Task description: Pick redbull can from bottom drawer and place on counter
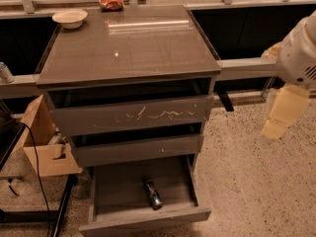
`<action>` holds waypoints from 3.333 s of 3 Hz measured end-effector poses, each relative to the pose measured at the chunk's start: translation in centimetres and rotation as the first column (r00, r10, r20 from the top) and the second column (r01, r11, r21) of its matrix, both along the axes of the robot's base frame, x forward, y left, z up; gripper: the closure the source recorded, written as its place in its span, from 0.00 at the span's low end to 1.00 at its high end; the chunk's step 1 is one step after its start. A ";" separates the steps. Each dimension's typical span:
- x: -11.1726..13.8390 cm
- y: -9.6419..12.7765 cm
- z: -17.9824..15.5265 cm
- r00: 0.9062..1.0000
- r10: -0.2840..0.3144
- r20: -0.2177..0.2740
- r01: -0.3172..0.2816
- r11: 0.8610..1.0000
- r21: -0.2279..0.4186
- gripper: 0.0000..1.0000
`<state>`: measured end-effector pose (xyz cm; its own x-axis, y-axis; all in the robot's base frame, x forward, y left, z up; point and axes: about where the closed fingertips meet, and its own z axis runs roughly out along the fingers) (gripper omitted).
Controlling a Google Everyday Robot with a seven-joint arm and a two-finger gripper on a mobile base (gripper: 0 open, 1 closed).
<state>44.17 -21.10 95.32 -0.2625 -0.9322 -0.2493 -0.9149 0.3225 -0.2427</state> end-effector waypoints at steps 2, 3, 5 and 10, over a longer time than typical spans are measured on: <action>1.7 1.2 -6.0 0.997 -0.072 0.027 0.069 0.993 0.092 0.00; 2.9 1.9 -9.8 0.993 -0.105 0.046 0.100 0.991 0.092 0.00; 4.1 2.7 -15.6 0.991 -0.130 0.038 0.128 0.990 0.055 0.00; 3.3 10.0 -39.8 0.942 -0.243 -0.232 0.286 0.942 0.174 0.00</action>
Offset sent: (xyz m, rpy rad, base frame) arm 0.0307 0.0182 -0.1021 0.1470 -0.0400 -0.1099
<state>47.50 -11.12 55.50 -0.5580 -0.7569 -0.3402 -0.8120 0.5825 0.0360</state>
